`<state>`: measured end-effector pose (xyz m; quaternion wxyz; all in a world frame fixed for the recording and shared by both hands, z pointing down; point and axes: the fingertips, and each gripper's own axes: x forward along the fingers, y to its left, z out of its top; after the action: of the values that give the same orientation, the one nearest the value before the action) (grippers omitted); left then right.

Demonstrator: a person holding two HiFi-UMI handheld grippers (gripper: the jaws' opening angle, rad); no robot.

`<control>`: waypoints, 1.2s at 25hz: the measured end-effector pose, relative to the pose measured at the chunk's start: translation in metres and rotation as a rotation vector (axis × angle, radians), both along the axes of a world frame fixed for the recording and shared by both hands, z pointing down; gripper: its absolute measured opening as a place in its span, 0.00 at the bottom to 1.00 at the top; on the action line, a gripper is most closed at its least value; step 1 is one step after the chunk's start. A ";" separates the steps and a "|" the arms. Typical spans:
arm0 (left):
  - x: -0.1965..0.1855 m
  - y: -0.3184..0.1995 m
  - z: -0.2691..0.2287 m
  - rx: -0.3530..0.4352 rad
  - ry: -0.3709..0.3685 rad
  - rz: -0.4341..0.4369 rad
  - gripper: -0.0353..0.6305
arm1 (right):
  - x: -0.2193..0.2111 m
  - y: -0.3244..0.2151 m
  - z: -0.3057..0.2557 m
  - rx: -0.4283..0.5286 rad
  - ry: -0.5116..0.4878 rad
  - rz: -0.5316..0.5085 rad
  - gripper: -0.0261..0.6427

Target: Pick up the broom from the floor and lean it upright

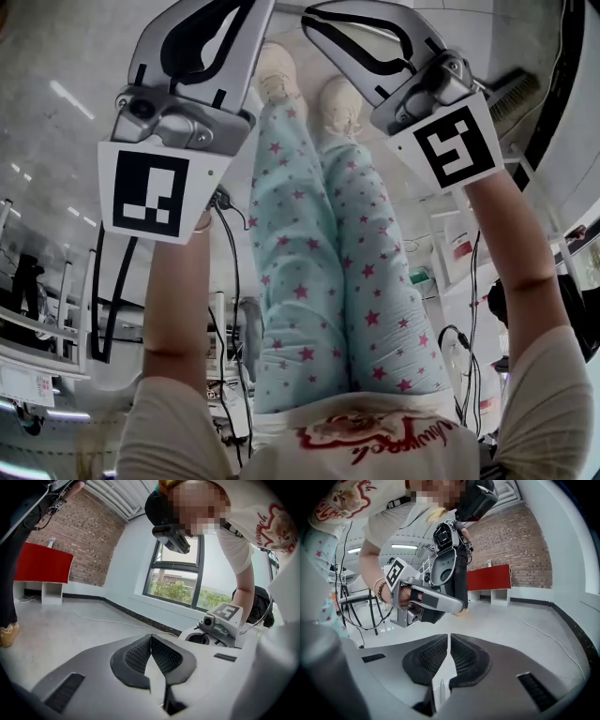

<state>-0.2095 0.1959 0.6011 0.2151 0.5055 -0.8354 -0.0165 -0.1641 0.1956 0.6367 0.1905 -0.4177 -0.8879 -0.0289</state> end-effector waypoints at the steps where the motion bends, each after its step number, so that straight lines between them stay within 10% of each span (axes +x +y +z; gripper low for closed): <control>1: 0.002 0.000 0.007 -0.001 0.000 0.006 0.09 | 0.003 0.002 0.008 0.006 0.004 -0.008 0.08; 30: 0.040 -0.001 0.141 -0.056 0.035 0.084 0.09 | 0.049 0.007 0.219 0.249 0.143 -0.145 0.18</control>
<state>-0.1690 0.1946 0.7426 0.2442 0.5336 -0.8096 0.0074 -0.1149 0.2023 0.8554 0.3010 -0.4551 -0.8290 -0.1224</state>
